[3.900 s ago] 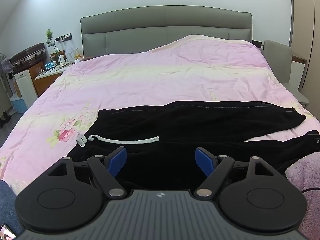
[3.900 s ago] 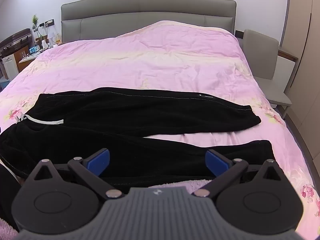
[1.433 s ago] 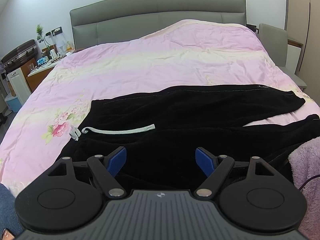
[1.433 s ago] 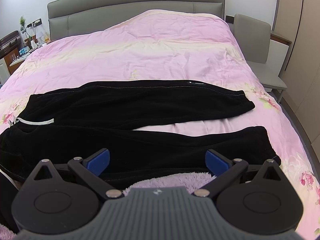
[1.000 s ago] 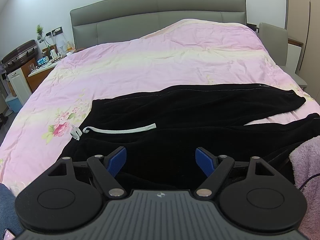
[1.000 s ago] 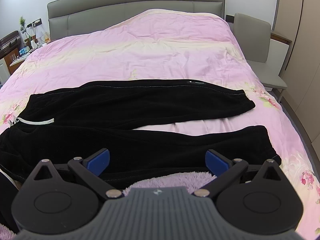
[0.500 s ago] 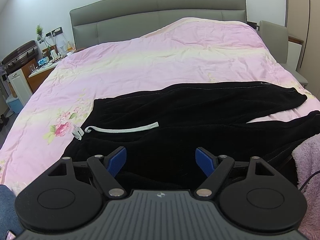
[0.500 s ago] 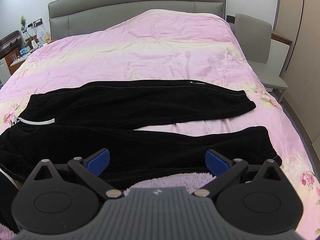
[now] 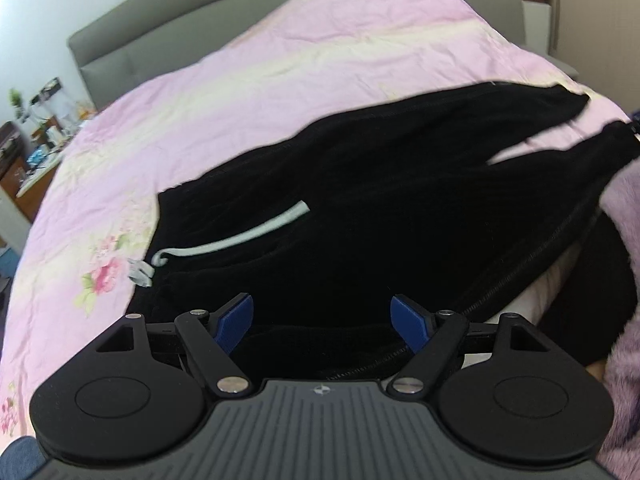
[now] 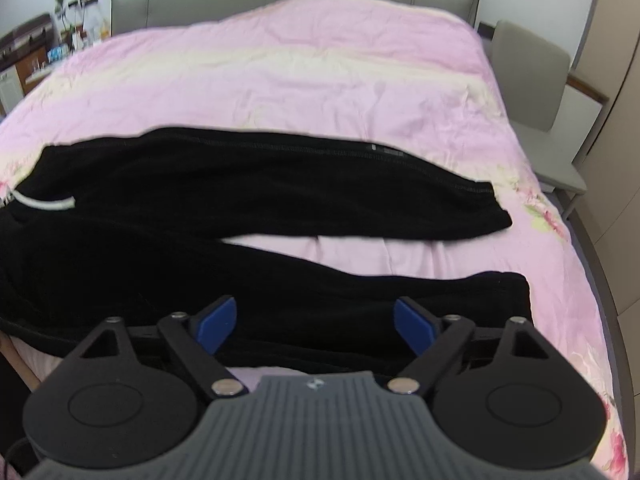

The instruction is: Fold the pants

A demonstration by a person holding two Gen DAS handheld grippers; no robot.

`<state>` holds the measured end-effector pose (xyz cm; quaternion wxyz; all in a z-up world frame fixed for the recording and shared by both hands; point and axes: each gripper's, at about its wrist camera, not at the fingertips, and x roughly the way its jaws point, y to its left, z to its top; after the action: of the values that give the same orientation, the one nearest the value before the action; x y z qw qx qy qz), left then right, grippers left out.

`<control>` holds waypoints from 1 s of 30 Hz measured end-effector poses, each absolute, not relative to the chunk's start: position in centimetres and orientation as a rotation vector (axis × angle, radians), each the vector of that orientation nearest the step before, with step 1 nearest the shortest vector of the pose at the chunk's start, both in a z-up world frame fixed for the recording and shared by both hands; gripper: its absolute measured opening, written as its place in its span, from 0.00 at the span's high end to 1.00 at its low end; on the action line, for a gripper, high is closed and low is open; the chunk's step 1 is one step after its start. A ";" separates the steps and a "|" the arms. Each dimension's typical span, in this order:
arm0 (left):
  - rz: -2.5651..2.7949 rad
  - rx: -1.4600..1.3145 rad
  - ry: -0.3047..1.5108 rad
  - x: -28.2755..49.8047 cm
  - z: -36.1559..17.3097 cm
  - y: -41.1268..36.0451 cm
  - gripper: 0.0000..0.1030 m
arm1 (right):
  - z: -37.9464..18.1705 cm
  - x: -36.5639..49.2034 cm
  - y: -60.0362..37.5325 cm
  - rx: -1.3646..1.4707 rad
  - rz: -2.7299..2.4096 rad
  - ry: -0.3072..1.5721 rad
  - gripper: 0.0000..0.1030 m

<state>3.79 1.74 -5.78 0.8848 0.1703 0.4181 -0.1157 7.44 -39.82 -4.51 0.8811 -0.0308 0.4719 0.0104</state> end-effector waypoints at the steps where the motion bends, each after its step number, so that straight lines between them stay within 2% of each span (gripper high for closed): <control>1: -0.264 0.359 0.880 3.9 -6.2 1.6 0.12 | -5.1 8.0 -40.5 -0.067 0.024 1.008 0.27; 4: -0.341 0.396 0.931 4.3 -7.7 0.8 0.12 | -6.7 9.4 -42.3 -0.067 0.034 1.088 0.32; 10: -0.460 0.501 1.005 4.9 -10.7 -1.7 0.12 | -9.2 12.2 -45.5 -0.107 0.056 1.243 0.32; 17: -0.527 0.634 1.093 6.1 -14.2 -4.6 0.12 | -12.1 13.7 -46.2 -0.342 0.157 1.418 0.32; 23: -0.487 0.712 1.161 7.2 -17.5 -7.1 0.12 | -13.9 13.8 -45.7 -0.505 0.285 1.443 0.33; 26: -0.455 0.746 1.172 7.2 -19.0 -8.3 0.24 | -15.5 13.8 -45.8 -0.567 0.317 1.471 0.36; 27: -0.435 0.756 1.168 7.2 -19.2 -8.6 0.30 | -15.9 13.8 -45.8 -0.570 0.331 1.477 0.41; 28: -0.416 0.760 1.158 7.1 -19.4 -8.9 0.36 | -16.1 13.8 -45.8 -0.558 0.355 1.477 0.51; 29: -0.402 0.752 1.147 7.1 -19.7 -9.3 0.46 | -16.2 13.8 -45.8 -0.541 0.373 1.476 0.57; 30: -0.402 0.730 1.145 7.1 -19.6 -9.2 0.60 | -16.3 13.6 -45.7 -0.531 0.390 1.475 0.68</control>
<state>7.07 -9.24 -19.62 0.7597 0.3352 0.5258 -0.1844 13.64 -45.75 -16.27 0.6913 -0.2376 0.6597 0.1744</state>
